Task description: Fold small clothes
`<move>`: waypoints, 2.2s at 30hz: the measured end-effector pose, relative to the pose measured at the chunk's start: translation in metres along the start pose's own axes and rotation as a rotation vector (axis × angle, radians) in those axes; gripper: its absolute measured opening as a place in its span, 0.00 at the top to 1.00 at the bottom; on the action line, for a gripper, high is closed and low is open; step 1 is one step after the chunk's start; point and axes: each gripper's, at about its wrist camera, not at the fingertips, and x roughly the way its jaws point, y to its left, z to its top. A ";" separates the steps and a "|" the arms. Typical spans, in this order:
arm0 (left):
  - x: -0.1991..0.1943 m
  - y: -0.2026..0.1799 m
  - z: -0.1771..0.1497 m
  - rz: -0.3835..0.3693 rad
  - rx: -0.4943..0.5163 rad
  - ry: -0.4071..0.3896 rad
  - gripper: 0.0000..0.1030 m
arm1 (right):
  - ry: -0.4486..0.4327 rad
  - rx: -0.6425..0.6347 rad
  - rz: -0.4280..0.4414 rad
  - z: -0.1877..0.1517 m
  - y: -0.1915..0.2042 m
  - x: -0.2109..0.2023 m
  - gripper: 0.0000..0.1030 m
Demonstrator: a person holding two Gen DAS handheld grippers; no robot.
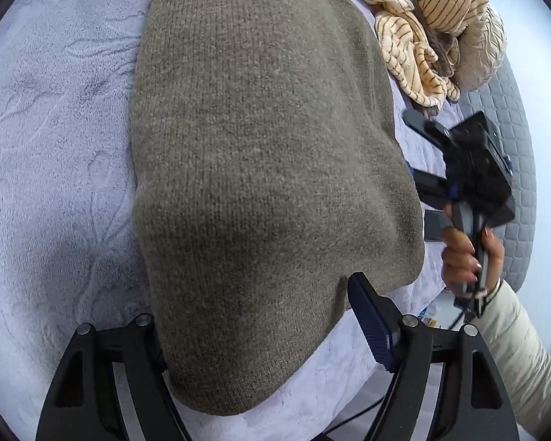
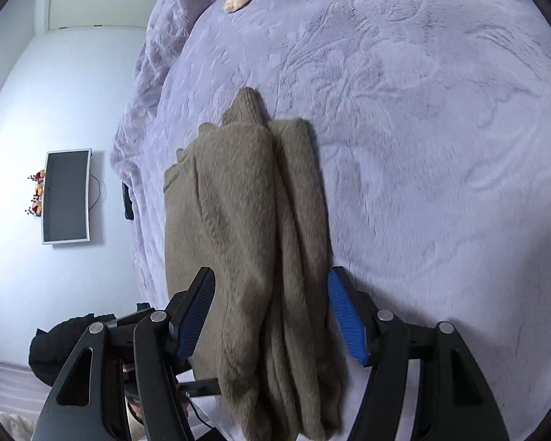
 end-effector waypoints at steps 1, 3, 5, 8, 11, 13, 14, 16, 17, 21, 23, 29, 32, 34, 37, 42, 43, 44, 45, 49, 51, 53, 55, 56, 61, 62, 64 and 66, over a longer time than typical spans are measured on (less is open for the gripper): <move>0.001 0.000 0.000 -0.001 -0.001 0.001 0.23 | 0.002 -0.001 0.011 0.005 -0.001 0.005 0.34; 0.003 0.001 0.000 -0.001 0.002 0.000 0.23 | 0.011 -0.001 0.032 0.011 -0.001 0.013 0.33; 0.003 0.002 -0.001 0.006 0.006 -0.005 0.23 | 0.023 0.007 0.077 0.016 0.001 0.017 0.33; -0.002 -0.001 -0.004 0.012 0.013 -0.029 0.25 | 0.036 -0.040 0.155 0.019 0.018 0.018 0.31; -0.004 -0.003 -0.005 0.028 0.020 -0.050 0.33 | 0.079 -0.112 0.106 0.025 0.031 0.025 0.31; -0.004 0.000 -0.006 0.051 0.016 -0.057 0.42 | 0.095 -0.097 0.073 0.031 0.027 0.036 0.32; -0.004 0.001 -0.006 0.061 0.015 -0.058 0.46 | 0.099 -0.074 0.055 0.034 0.023 0.041 0.33; -0.007 0.001 -0.006 0.065 0.016 -0.074 0.57 | 0.103 -0.022 -0.001 0.037 0.015 0.052 0.53; -0.010 0.000 -0.007 0.067 0.025 -0.083 0.63 | 0.097 -0.017 -0.016 0.036 0.015 0.052 0.57; -0.022 -0.004 -0.011 0.049 0.047 -0.117 0.69 | 0.059 -0.046 0.048 0.025 0.027 0.034 0.65; -0.028 -0.008 -0.012 0.030 0.055 -0.129 0.72 | 0.054 -0.038 0.091 0.021 0.034 0.029 0.65; -0.053 -0.024 -0.017 -0.014 0.081 -0.168 0.72 | 0.045 -0.054 0.143 0.012 0.067 0.020 0.65; -0.070 -0.026 -0.027 -0.009 0.102 -0.179 0.72 | 0.048 -0.066 0.158 0.002 0.083 0.015 0.65; -0.082 -0.026 -0.036 -0.006 0.111 -0.188 0.72 | 0.050 -0.071 0.167 -0.006 0.092 0.012 0.65; -0.102 -0.025 -0.053 -0.003 0.123 -0.204 0.72 | 0.045 -0.079 0.192 -0.022 0.109 0.007 0.65; -0.128 -0.017 -0.085 0.023 0.130 -0.211 0.72 | 0.052 -0.084 0.225 -0.064 0.129 0.017 0.65; -0.132 -0.011 -0.095 0.036 0.131 -0.207 0.72 | 0.056 -0.080 0.229 -0.072 0.130 0.023 0.65; -0.135 -0.009 -0.102 0.046 0.131 -0.203 0.72 | 0.062 -0.071 0.233 -0.084 0.130 0.031 0.65; -0.137 -0.003 -0.111 0.055 0.131 -0.198 0.72 | 0.066 -0.065 0.233 -0.091 0.130 0.039 0.65; -0.138 0.027 -0.145 0.089 0.115 -0.171 0.72 | 0.102 -0.048 0.206 -0.129 0.124 0.075 0.65; -0.132 0.045 -0.159 0.140 0.109 -0.149 0.72 | 0.121 -0.058 0.160 -0.143 0.118 0.092 0.64; -0.126 0.061 -0.166 0.210 0.086 -0.133 0.72 | 0.141 -0.062 0.064 -0.155 0.108 0.110 0.63; -0.125 0.074 -0.172 0.235 0.050 -0.127 0.64 | 0.128 -0.051 -0.039 -0.159 0.098 0.114 0.56; -0.128 0.077 -0.176 0.253 0.028 -0.136 0.59 | 0.118 -0.035 -0.073 -0.160 0.093 0.111 0.53; -0.166 0.079 -0.196 0.265 0.035 -0.217 0.58 | 0.036 -0.072 -0.194 -0.174 0.104 0.060 0.49; -0.176 0.080 -0.198 0.273 0.035 -0.243 0.58 | 0.029 -0.097 -0.208 -0.180 0.109 0.050 0.49; -0.193 0.093 -0.209 0.285 0.032 -0.289 0.58 | 0.034 -0.141 -0.214 -0.203 0.121 0.032 0.49; -0.193 0.090 -0.190 0.295 0.016 -0.322 0.58 | 0.068 -0.150 -0.175 -0.229 0.126 0.028 0.49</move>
